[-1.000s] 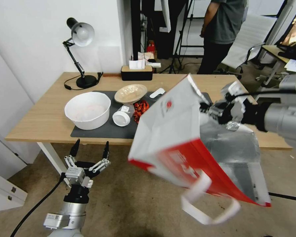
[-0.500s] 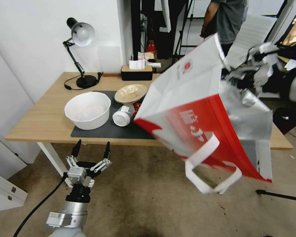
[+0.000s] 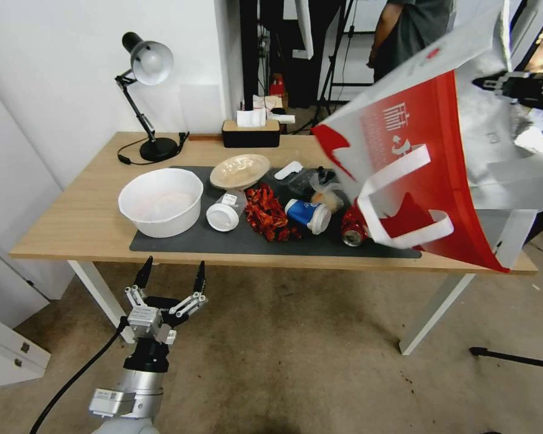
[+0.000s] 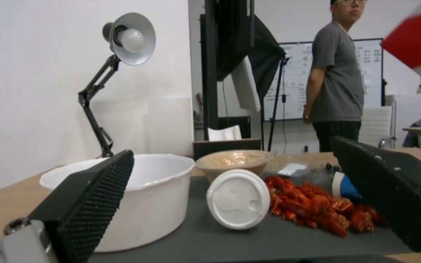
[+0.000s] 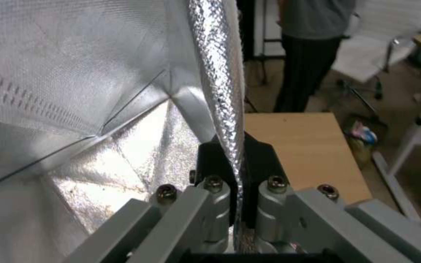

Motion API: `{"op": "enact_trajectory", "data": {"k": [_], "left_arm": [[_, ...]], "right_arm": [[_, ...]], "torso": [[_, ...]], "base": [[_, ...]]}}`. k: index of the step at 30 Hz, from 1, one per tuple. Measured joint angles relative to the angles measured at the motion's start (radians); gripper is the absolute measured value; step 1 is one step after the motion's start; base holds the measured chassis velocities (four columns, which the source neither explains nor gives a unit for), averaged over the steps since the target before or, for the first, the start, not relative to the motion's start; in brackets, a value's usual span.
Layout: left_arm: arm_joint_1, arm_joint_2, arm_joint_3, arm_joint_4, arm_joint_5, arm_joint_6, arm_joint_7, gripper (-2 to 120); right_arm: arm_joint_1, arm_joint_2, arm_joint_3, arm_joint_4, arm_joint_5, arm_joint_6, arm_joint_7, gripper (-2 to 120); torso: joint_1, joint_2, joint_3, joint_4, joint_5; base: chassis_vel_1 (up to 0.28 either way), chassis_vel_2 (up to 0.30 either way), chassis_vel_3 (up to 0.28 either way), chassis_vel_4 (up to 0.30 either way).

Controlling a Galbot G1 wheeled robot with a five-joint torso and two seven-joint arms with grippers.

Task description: Pick up the food delivery bag from the floor and place it on the table.

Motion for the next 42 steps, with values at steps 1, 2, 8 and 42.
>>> {"op": "enact_trajectory", "data": {"k": [1,2,8,42], "left_arm": [[0.002,-0.001,0.002,0.000,0.003,-0.001,0.001,100],[0.002,-0.001,0.002,0.000,0.003,-0.001,0.001,100],[0.012,0.000,0.005,-0.002,0.008,-0.007,0.002,100],[0.005,0.010,-0.005,-0.007,-0.009,-0.009,-0.001,100]], "right_arm": [[-0.003,0.008,-0.007,-0.035,0.000,0.000,0.019,0],[-0.003,0.008,-0.007,-0.035,0.000,0.000,0.019,0],[0.033,0.029,-0.036,-0.152,0.119,0.000,0.136,0],[0.292,0.223,-0.383,-0.371,0.119,0.000,0.333,0]], "torso": [[0.000,0.000,0.000,0.0000,0.0000],[0.000,0.000,0.000,0.0000,0.0000],[0.000,0.000,0.000,0.0001,-0.0002],[0.000,0.000,0.000,-0.0001,-0.0003]], "base": [[0.000,0.000,0.000,0.000],[0.000,0.000,0.000,0.000],[0.000,0.000,0.000,0.000],[0.000,0.000,0.000,0.000]]}}
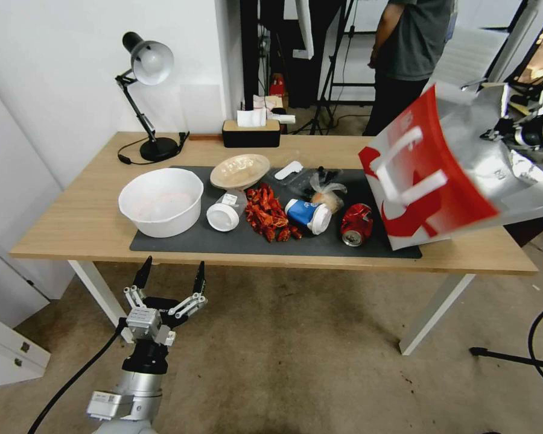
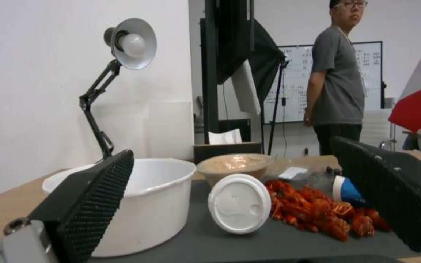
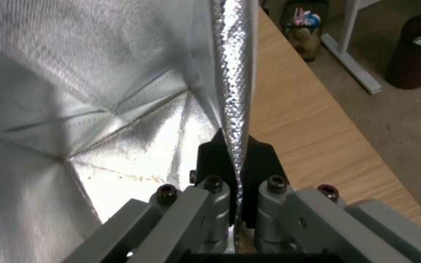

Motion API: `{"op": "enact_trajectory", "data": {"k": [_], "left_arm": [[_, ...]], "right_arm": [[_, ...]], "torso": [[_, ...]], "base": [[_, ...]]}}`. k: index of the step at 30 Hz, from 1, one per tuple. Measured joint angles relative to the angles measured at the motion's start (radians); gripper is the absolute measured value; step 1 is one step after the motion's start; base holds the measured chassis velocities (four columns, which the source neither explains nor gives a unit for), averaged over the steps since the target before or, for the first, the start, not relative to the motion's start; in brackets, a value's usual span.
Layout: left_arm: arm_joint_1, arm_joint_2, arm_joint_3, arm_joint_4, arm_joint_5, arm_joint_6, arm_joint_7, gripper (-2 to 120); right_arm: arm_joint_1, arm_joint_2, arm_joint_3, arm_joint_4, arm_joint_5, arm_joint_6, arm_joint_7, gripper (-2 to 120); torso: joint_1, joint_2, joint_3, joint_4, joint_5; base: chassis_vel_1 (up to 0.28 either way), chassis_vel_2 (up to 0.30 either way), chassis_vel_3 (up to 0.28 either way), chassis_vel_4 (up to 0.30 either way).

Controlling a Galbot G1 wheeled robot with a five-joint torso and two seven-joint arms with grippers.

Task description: Pick up the food delivery bag from the floor and place it on the table.

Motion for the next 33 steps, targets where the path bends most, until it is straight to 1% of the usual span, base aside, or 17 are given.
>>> {"op": "enact_trajectory", "data": {"k": [5,13,23,33], "left_arm": [[-0.001,0.000,0.001,0.004,0.000,0.001,-0.001,100],[0.002,0.002,-0.001,0.003,0.000,0.001,-0.002,100],[0.006,0.000,-0.001,0.002,0.001,0.000,-0.002,100],[-0.002,-0.003,-0.002,0.006,0.001,-0.001,-0.002,100]], "right_arm": [[0.030,0.000,-0.040,-0.010,-0.007,0.000,-0.001,0],[0.041,0.006,-0.059,-0.021,-0.023,0.000,-0.002,0],[0.079,0.030,-0.104,-0.063,-0.050,0.000,-0.004,0],[0.153,0.067,-0.189,-0.117,-0.086,-0.001,-0.008,0]], "torso": [[0.000,0.000,0.000,0.0001,-0.0001],[0.000,0.000,0.000,0.0000,0.0000],[0.000,0.000,0.000,0.0001,0.0000],[0.000,0.000,0.000,0.0001,0.0001]], "base": [[0.000,0.000,0.000,0.000],[0.000,0.000,0.000,0.000],[0.000,0.000,0.000,0.000],[0.000,0.000,0.000,0.000]]}}
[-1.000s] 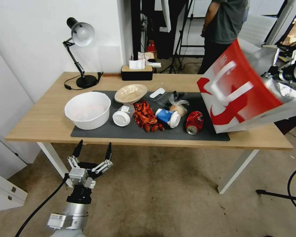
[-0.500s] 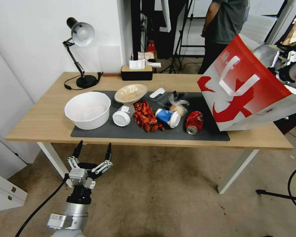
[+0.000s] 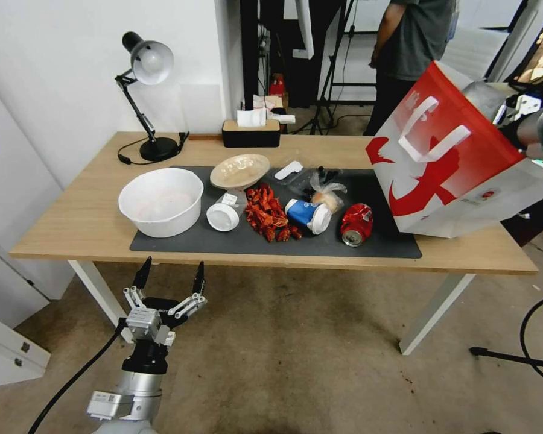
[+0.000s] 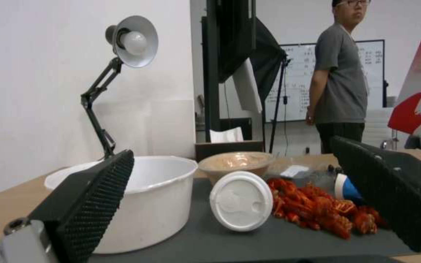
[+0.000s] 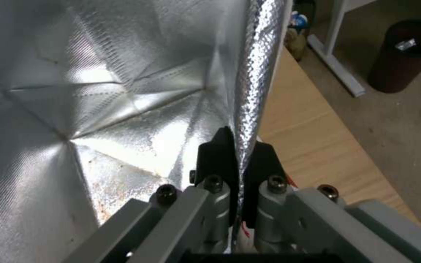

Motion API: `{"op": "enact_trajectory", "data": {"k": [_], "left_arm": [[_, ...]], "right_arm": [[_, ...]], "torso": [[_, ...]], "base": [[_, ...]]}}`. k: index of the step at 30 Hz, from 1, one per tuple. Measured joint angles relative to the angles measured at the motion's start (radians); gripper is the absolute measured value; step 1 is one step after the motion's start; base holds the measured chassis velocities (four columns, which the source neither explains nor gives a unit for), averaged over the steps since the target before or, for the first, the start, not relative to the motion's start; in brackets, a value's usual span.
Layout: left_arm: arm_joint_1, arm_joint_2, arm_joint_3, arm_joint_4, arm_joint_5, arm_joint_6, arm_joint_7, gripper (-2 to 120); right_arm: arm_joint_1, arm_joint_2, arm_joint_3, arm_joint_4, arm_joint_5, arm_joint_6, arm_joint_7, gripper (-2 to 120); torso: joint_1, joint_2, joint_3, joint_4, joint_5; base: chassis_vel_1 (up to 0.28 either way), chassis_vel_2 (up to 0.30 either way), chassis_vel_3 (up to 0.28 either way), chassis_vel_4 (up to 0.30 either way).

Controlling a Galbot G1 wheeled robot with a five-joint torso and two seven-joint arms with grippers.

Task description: Pick up the food delivery bag from the floor and place it on the table.

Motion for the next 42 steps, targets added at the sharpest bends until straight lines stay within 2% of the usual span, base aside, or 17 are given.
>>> {"op": "enact_trajectory", "data": {"k": [5,14,25,42], "left_arm": [[-0.008,0.001,-0.004,0.008,-0.004,0.000,-0.001,100],[-0.018,0.000,-0.007,0.023,-0.010,0.000,-0.003,100],[-0.028,0.000,-0.008,0.033,-0.018,0.003,-0.003,100],[-0.023,0.001,-0.004,0.024,-0.016,0.006,-0.003,100]], "right_arm": [[0.076,0.033,-0.078,-0.048,-0.021,0.000,-0.010,0],[0.149,0.094,-0.158,-0.095,-0.053,0.000,-0.017,0],[0.141,0.111,-0.165,-0.108,-0.070,0.000,-0.018,0],[0.113,0.095,-0.152,-0.099,-0.070,0.000,-0.045,0]], "torso": [[0.000,0.000,0.000,0.0001,0.0000],[0.000,0.000,0.000,0.0002,-0.0001],[0.000,0.000,0.000,0.0001,-0.0001],[0.000,0.000,0.000,0.0000,0.0000]], "base": [[0.000,0.000,0.000,0.000],[0.000,0.000,0.000,0.000],[0.000,0.000,0.000,0.000],[0.000,0.000,0.000,0.000]]}}
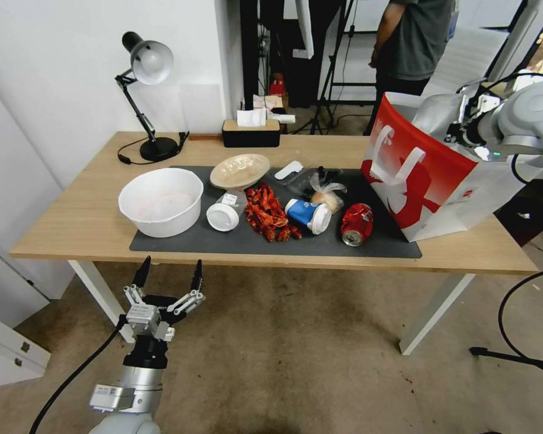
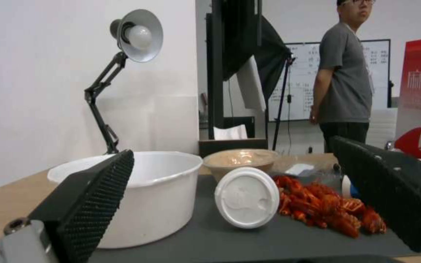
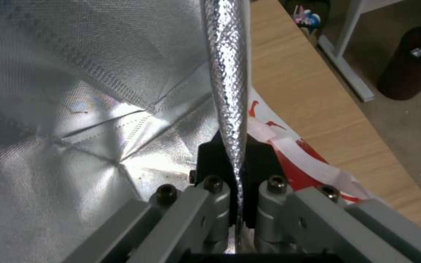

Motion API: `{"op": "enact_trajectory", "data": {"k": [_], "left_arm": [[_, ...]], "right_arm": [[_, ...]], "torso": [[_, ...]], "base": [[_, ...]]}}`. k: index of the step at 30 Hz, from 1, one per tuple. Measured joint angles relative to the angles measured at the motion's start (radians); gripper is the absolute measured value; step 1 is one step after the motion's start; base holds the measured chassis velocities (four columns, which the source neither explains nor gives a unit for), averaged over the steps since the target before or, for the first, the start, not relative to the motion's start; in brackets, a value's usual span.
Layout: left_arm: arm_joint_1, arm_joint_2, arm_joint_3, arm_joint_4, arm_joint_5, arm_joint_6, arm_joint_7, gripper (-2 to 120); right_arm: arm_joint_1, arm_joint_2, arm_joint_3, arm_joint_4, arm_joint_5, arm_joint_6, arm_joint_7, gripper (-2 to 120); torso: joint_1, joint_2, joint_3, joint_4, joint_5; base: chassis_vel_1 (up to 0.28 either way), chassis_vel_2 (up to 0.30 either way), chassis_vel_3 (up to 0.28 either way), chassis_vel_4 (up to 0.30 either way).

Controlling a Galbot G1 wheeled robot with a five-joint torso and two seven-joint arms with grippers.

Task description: Pick up the food delivery bag from the floor and place it on the table.

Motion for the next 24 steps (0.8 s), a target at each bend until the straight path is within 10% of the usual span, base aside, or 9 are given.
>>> {"op": "enact_trajectory", "data": {"k": [24], "left_arm": [[0.005,-0.002,0.006,-0.008,0.005,-0.001,0.001,100]], "right_arm": [[0.011,-0.004,0.007,0.025,0.025,0.000,-0.035,79]], "torso": [[0.000,0.000,0.000,0.0000,-0.0001]], "base": [[0.000,0.000,0.000,0.000]]}}
